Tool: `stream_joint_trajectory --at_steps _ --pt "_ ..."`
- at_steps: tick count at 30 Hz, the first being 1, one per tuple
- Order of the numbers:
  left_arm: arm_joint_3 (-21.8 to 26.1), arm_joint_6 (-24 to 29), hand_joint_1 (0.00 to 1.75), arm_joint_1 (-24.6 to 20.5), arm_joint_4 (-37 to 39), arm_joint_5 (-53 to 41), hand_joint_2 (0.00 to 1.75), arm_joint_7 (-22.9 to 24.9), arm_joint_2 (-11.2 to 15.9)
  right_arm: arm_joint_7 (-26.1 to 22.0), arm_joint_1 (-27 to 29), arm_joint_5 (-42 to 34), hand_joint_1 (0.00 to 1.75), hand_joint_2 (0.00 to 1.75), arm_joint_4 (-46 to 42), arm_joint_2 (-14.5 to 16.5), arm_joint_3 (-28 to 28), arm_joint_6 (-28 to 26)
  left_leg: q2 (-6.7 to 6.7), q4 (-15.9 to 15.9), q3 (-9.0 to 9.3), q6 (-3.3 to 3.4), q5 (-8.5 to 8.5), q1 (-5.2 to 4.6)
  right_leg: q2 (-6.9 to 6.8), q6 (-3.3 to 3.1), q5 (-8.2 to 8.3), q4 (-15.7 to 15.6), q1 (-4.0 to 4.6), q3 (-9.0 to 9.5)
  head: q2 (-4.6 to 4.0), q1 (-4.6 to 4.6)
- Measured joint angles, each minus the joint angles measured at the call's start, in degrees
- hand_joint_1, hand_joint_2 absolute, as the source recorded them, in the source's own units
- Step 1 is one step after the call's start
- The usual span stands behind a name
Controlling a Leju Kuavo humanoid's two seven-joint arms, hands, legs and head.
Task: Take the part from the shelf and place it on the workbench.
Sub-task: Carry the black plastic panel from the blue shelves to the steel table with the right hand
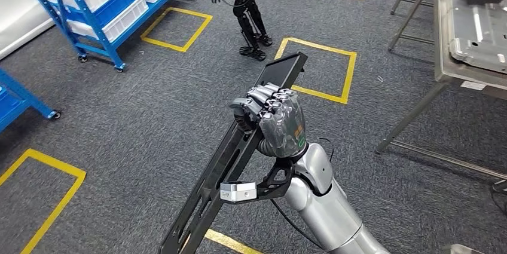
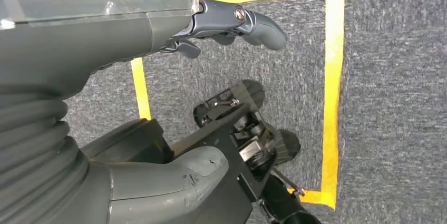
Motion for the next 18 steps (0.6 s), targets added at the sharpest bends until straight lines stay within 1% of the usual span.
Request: stream_joint_trajectory --at_steps 1,2,3,4,5,6,7,8,9,10,11,12,13,14,15,16,17,18 --pt "0.0 0.0 0.00 -0.1 0.0 0.0 1.75 0.0 0.0 0.0 -0.1 0.0 1.75 1.75 0.0 0.0 0.0 0.0 0.57 0.0 0.19 -0.30 -0.09 0.05 0.79 -0.30 0.09 -0.1 0.00 -0.04 0.00 0.00" --pt "0.0 -0.1 0.00 -0.1 0.0 0.0 1.75 0.1 -0.1 0.0 -0.1 0.1 1.75 1.75 0.0 -0.1 0.0 0.0 0.53 0.2 0.28 -0.61 -0.40 0.19 1.43 -0.59 0.22 -0.3 -0.09 0.01 0.00 -0.02" --pt "0.0 -0.1 0.00 -0.2 0.0 -0.1 1.75 0.1 -0.1 0.1 -0.3 0.1 1.75 1.75 -0.1 -0.1 0.0 0.0 -0.34 1.1 0.02 -0.88 -1.21 0.33 2.06 -0.94 0.38 -0.5 -0.27 0.09 0.00 -0.02" --pt "0.0 -0.1 0.00 -0.3 0.0 -0.2 1.75 0.2 -0.1 0.2 -0.4 0.2 1.75 1.75 -0.1 -0.1 0.1 0.0 -1.74 3.0 -0.75 -1.11 -2.60 0.48 2.66 -1.25 0.54 -0.7 -0.51 0.18 0.00 -0.02" --pt "0.0 -0.1 0.00 -0.2 0.0 -0.2 1.75 0.2 -0.1 0.3 -0.5 0.3 1.75 1.75 -0.1 -0.1 0.1 0.0 -3.46 6.3 -2.17 -1.30 -4.47 0.63 3.28 -1.46 0.64 -0.8 -0.61 0.23 0.00 -0.02" --pt "0.0 -0.1 0.00 -0.1 0.0 -0.3 1.75 0.3 -0.1 0.4 -0.6 0.3 1.75 1.75 -0.1 -0.1 0.2 0.0 -4.75 10.3 -4.04 -1.43 -6.41 0.68 3.98 -1.62 0.69 -0.8 -0.61 0.20 0.00 -0.02" --pt "0.0 -0.1 0.00 0.0 0.0 -0.3 1.75 0.3 -0.1 0.5 -0.6 0.4 1.75 1.75 -0.1 -0.1 0.2 0.0 -5.35 14.0 -5.85 -1.53 -7.75 0.70 4.75 -1.67 0.71 -0.7 -0.57 0.17 0.00 -0.02" --pt "0.0 -0.1 0.00 0.1 0.0 -0.4 1.75 0.4 -0.1 0.6 -0.6 0.4 1.75 1.75 -0.1 -0.1 0.2 0.0 -5.61 16.4 -7.10 -1.58 -8.13 0.71 5.56 -1.68 0.71 -0.7 -0.53 0.16 0.00 -0.01" --pt "0.0 -0.1 0.00 0.1 0.0 -0.4 1.75 0.4 -0.1 0.8 -0.6 0.5 1.75 1.75 -0.2 -0.2 0.2 0.0 -5.73 16.5 -7.36 -1.55 -7.26 0.71 6.41 -1.68 0.71 -0.5 -0.50 0.15 0.00 -0.02" --pt "0.0 -0.1 0.00 0.1 0.0 -0.5 1.75 0.4 -0.1 0.9 -0.6 0.7 1.75 1.75 -0.2 -0.2 0.2 0.0 -5.96 14.2 -6.50 -1.44 -5.36 0.74 7.25 -1.66 0.70 -0.4 -0.50 0.16 0.00 -0.02" --pt "0.0 -0.1 0.00 0.1 0.0 -0.6 1.75 0.4 -0.1 1.0 -0.6 0.8 1.75 1.75 -0.3 -0.3 0.2 0.0 -6.71 10.2 -4.85 -1.29 -2.98 0.81 8.06 -1.61 0.69 -0.3 -0.52 0.14 0.00 -0.02" --pt "0.0 -0.1 0.00 0.0 0.0 -0.7 1.75 0.4 -0.1 1.0 -0.6 1.0 1.75 1.75 -0.4 -0.3 0.2 0.0 -8.01 6.3 -3.14 -1.10 -1.24 0.89 8.85 -1.47 0.70 -0.1 -0.48 0.05 0.00 -0.02" --pt "0.0 -0.1 0.00 0.0 0.0 -0.8 1.75 0.4 -0.1 1.1 -0.6 1.2 1.75 1.75 -0.5 -0.3 0.2 0.0 -9.15 3.2 -1.81 -0.95 -0.15 0.97 9.62 -1.21 0.76 0.1 -0.49 -0.14 0.00 -0.02" --pt "0.0 -0.1 0.00 -0.1 0.0 -0.9 1.75 0.4 -0.1 1.1 -0.6 1.3 1.75 1.75 -0.6 -0.4 0.2 0.0 -9.99 1.5 -1.09 -0.81 0.21 0.97 10.28 -0.89 0.87 0.1 -0.54 -0.38 0.00 -0.01" --pt "0.0 -0.2 0.00 -0.1 0.0 -0.9 1.75 0.4 -0.1 1.1 -0.5 1.3 1.75 1.75 -0.6 -0.4 0.2 0.0 -10.16 1.0 -0.90 -0.63 0.06 0.88 10.94 -0.48 1.06 0.1 -0.62 -0.62 0.00 -0.02" --pt "0.0 -0.3 0.00 -0.1 0.0 -0.9 1.75 0.4 -0.2 1.1 -0.5 1.3 1.75 1.75 -0.7 -0.5 0.2 0.0 -9.59 0.8 -0.82 -0.36 0.26 0.80 11.60 -0.03 1.29 -0.1 -0.73 -0.84 0.00 -0.02" --pt "0.0 -0.3 0.00 -0.2 0.0 -0.9 1.75 0.4 -0.2 1.1 -0.3 1.3 1.75 1.75 -0.9 -0.6 0.2 0.0 -8.91 0.5 -0.75 0.03 0.56 0.82 11.33 0.29 1.31 0.0 -0.79 -0.98 0.00 -0.01" --pt "0.0 -0.4 0.00 -0.3 0.0 -0.9 1.75 0.4 -0.3 1.1 -0.3 1.3 1.75 1.75 -1.0 -0.8 0.2 0.0 -8.22 0.1 -0.64 0.49 0.88 0.86 10.16 0.54 0.86 0.5 -0.70 -1.30 0.00 0.01"
